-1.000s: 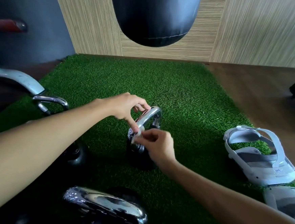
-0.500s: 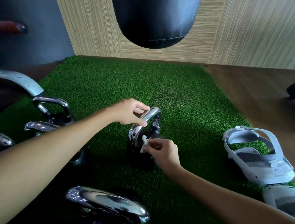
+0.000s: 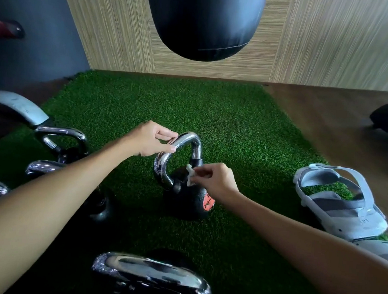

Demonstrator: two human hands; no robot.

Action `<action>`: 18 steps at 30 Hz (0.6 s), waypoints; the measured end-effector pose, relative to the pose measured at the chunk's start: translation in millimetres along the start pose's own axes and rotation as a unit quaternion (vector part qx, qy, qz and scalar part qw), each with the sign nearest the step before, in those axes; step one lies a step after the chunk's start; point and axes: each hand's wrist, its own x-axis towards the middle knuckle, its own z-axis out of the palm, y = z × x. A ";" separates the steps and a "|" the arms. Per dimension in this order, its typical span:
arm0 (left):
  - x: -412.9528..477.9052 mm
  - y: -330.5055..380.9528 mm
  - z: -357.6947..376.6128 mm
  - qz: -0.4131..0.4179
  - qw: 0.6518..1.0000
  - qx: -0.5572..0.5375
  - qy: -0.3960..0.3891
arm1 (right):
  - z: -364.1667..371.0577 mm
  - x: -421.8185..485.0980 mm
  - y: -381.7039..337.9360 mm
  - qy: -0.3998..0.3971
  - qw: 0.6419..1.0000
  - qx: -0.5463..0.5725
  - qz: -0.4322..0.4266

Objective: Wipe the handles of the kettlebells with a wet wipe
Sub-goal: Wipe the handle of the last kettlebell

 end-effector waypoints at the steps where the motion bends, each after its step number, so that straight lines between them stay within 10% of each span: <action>1: 2.8 -5.3 0.6 -0.001 1.000 -0.016 0.009 | 4.5 9.2 -7.3 -0.003 1.000 -0.006 -0.007; 11: 13.4 -25.8 -0.3 -0.007 0.993 -0.045 0.110 | 38.5 57.8 -24.9 -0.133 0.989 -0.067 -0.005; 18: 12.1 -41.6 -0.6 -0.007 0.990 -0.054 0.131 | 59.5 67.9 -45.9 -0.113 0.968 0.189 0.120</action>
